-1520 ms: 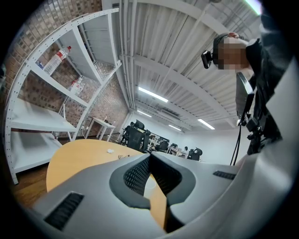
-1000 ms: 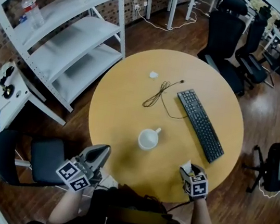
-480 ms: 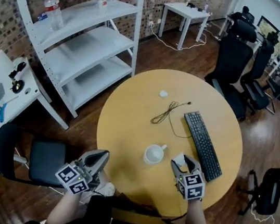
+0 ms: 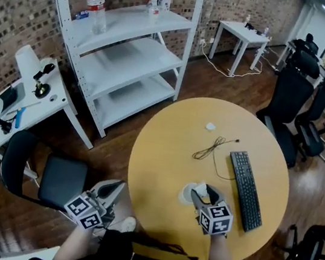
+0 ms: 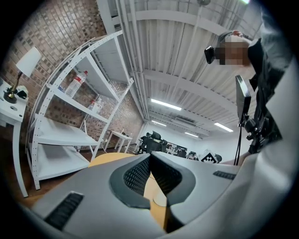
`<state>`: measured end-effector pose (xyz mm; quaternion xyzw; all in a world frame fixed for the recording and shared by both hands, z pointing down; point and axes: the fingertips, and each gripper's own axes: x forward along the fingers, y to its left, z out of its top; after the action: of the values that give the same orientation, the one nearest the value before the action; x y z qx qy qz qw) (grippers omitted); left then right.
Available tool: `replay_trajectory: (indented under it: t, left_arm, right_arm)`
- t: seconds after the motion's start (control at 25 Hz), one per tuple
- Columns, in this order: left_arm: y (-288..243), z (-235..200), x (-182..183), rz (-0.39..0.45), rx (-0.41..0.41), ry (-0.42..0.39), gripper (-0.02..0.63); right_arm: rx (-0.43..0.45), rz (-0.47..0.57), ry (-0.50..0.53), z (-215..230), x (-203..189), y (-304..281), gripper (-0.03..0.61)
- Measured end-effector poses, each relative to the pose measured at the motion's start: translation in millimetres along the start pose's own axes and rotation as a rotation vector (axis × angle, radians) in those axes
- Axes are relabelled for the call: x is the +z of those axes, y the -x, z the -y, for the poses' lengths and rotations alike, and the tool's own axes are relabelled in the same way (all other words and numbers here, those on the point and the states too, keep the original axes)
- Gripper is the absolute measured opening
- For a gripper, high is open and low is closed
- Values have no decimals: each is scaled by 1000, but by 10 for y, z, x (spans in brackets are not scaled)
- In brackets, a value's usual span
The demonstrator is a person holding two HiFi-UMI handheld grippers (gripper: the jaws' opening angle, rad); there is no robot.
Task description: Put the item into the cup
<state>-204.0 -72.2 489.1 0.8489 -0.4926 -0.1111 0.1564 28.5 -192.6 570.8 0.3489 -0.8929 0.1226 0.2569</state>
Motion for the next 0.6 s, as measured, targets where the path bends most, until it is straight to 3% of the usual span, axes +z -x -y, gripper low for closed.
replay_trajectory:
  t: [0.28, 0.6]
  left_arm:
    - [61, -82, 42, 6, 27, -5, -5]
    - [9, -32, 28, 2, 12, -9, -5]
  right_arm:
    - [31, -29, -17, -35, -104, -161, 291]
    - [24, 1, -46, -1, -114, -103, 293]
